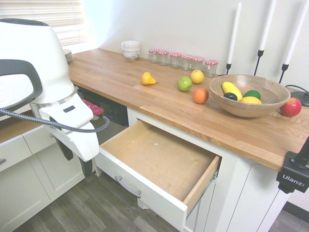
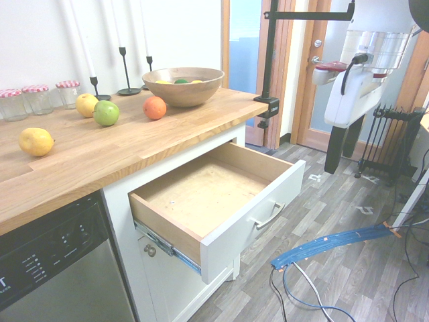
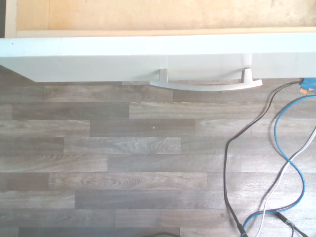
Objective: Close the drawer
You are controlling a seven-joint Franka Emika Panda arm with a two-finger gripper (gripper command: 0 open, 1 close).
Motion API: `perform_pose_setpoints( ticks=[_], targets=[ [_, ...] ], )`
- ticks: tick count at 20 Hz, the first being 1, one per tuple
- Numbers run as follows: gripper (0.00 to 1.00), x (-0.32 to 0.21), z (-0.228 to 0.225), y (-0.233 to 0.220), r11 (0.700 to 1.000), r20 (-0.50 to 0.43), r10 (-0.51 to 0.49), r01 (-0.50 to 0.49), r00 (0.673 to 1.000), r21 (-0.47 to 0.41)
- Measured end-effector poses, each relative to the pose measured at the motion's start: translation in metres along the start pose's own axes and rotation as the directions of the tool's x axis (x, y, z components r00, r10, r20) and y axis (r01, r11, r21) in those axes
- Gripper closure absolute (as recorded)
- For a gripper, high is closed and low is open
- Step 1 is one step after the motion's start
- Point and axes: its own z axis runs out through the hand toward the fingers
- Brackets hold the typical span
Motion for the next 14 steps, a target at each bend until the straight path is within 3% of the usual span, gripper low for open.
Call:
perform_pose_setpoints(
  ticks=[7, 14],
  targets=[
    [0.0, 0.003, 0.011, -0.001, 1.0, 0.007, 0.004, -0.004, 1.0, -0.006],
    [0.0, 0.018, 0.093, 0.0, 0.999, 0.043, 0.012, -0.01, 0.999, -0.052]
  ],
)
